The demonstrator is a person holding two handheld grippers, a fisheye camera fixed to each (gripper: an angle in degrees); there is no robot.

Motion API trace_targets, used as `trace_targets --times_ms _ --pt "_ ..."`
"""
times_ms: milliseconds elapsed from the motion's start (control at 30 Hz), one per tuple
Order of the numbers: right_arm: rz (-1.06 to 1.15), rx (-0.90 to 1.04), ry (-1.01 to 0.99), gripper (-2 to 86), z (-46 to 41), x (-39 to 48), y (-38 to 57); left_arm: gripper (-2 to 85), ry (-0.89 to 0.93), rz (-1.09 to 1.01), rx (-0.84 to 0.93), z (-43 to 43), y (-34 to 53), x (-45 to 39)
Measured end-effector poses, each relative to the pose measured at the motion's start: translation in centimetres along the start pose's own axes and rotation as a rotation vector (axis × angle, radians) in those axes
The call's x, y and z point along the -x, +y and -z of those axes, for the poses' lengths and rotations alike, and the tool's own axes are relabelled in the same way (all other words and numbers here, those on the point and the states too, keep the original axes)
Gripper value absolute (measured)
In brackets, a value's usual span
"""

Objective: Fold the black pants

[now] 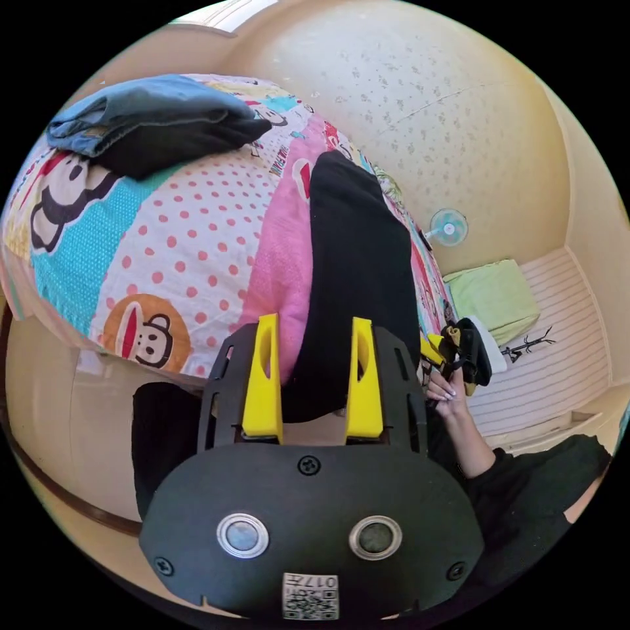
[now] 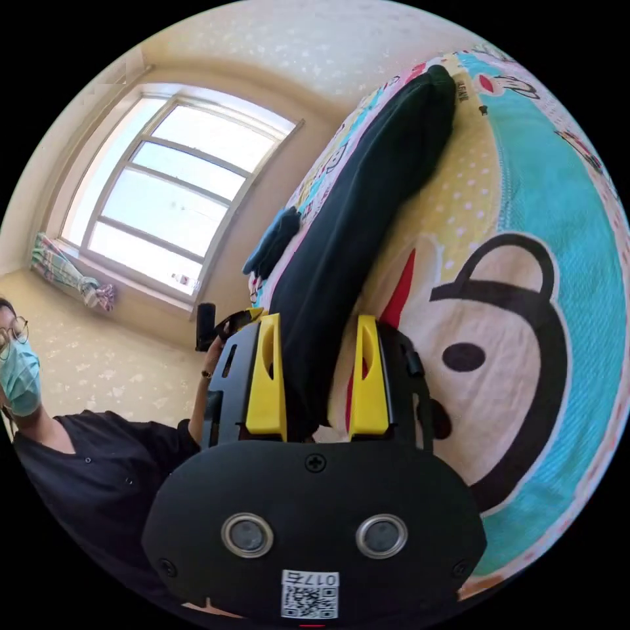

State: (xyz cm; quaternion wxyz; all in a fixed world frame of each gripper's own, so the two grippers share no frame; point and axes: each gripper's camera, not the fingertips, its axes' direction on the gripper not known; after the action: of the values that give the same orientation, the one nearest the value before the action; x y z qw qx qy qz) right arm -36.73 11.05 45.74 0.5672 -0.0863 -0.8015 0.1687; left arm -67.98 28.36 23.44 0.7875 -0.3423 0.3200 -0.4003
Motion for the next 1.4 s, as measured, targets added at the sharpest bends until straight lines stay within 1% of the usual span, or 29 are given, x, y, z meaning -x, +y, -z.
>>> trace_targets --times_ms 33,67,100,133,167,200,300,367,433,500,533,567,600,633,667,700,767,800,867,933,1000,1033,1067,1133,1167,1200,1233,1333,1400 --pt "-0.012 -0.011 0.008 12.8 -0.3 0.0 0.4 16.0 0.028 0.018 -0.016 -0.4 1.0 -0.6" --pt "-0.036 -0.053 0.05 10.8 -0.3 0.2 1.1 15.8 0.018 0.02 -0.043 -0.7 2.1 -1.3" --pt "-0.045 -0.03 0.077 8.0 -0.5 0.3 1.2 15.6 -0.008 0.016 -0.066 -0.7 2.6 -1.7" --pt "-0.035 -0.006 0.078 7.2 -0.5 0.3 1.1 14.1 -0.074 0.019 -0.083 -0.8 3.5 -2.6" --pt "-0.011 0.052 0.081 5.6 0.1 0.4 0.4 11.4 -0.117 0.029 -0.072 -0.9 4.2 -3.4" --pt "0.021 0.108 0.073 4.8 1.1 0.5 -0.3 10.1 -0.119 0.035 -0.058 -0.9 4.3 -3.7" --pt "0.094 0.142 -0.006 3.8 5.5 1.3 -1.2 3.7 -0.01 -0.007 0.039 -0.6 5.1 -6.1" --pt "0.108 0.134 -0.029 3.6 8.9 1.9 -0.9 3.2 0.134 -0.067 0.112 -0.4 6.2 -8.3" --pt "0.111 0.14 -0.018 3.7 11.9 2.2 0.1 3.0 0.202 -0.127 0.158 -0.4 7.5 -10.0" --pt "0.067 0.202 0.096 4.3 13.8 1.2 2.1 3.0 0.228 -0.124 0.202 -1.2 8.7 -10.5" --pt "0.049 0.224 0.139 4.6 13.9 0.7 2.6 3.2 0.229 -0.097 0.224 -2.1 9.4 -10.3" --pt "0.009 0.25 0.224 5.4 14.2 -0.7 3.7 4.1 0.211 -0.053 0.235 -2.9 10.1 -9.7" --pt "-0.06 0.249 0.274 6.4 14.7 -2.4 4.9 4.5 0.207 -0.032 0.234 -3.2 10.3 -9.4" --pt "-0.089 0.238 0.273 7.0 15.0 -3.1 5.4 9.5 0.208 0.005 0.227 -3.4 10.5 -9.0" --pt "-0.117 0.189 0.22 8.3 15.9 -4.2 6.5 12.5 0.206 0.01 0.207 -3.3 10.6 -9.0" --pt "-0.119 0.123 0.156 9.8 16.9 -4.8 7.5 12.9 0.203 -0.001 0.192 -3.1 10.6 -9.3" --pt "-0.076 0.059 0.111 9.6 17.8 -5.1 8.4 12.9 0.147 -0.051 0.143 -2.5 10.0 -10.8" --pt "-0.039 0.056 0.111 8.5 17.8 -5.1 8.6 12.9 0.121 -0.063 0.133 -2.5 9.8 -11.1" --pt "-0.016 0.048 0.131 7.9 17.4 -5.2 8.8 12.6 -0.027 -0.095 0.112 -3.3 9.2 -12.2" --pt "0.0 0.034 0.14 8.5 16.7 -5.3 9.0 12.6 -0.092 -0.098 0.136 -5.0 8.9 -12.4" --pt "0.02 0.036 0.16 9.3 15.2 -5.4 9.2 12.5 -0.054 -0.076 0.207 -7.3 8.7 -12.0" --pt "0.017 0.047 0.171 9.3 14.8 -5.5 9.3 12.4 -0.002 -0.052 0.247 -8.8 8.9 -11.6" --pt "-0.01 0.073 0.189 9.3 13.9 -5.6 9.5 12.3 0.013 -0.028 0.255 -9.5 9.4 -11.5" --pt "-0.044 0.042 0.221 8.8 13.7 -5.2 10.1 10.5 -0.035 -0.022 0.234 -9.4 10.2 -11.5" --pt "-0.026 0.03 0.283 7.8 13.9 -4.4 10.5 5.1 -0.04 -0.04 0.246 -9.2 10.6 -11.6" --pt "0.002 0.036 0.384 6.4 14.0 -3.7 10.8 2.4 -0.028 -0.047 0.243 -9.1 10.8 -11.6" --pt "0.03 0.042 0.412 5.4 14.0 -3.3 10.9 0.9 0.003 -0.048 0.234 -8.7 11.1 -11.4" --pt "0.105 0.089 0.428 2.5 14.5 -2.0 10.9 -0.6 0.098 -0.064 0.243 -7.8 11.0 -11.2" --pt "0.149 0.101 0.379 1.5 15.5 -0.9 10.6 -0.9 0.151 -0.079 0.233 -6.6 10.5 -11.6"
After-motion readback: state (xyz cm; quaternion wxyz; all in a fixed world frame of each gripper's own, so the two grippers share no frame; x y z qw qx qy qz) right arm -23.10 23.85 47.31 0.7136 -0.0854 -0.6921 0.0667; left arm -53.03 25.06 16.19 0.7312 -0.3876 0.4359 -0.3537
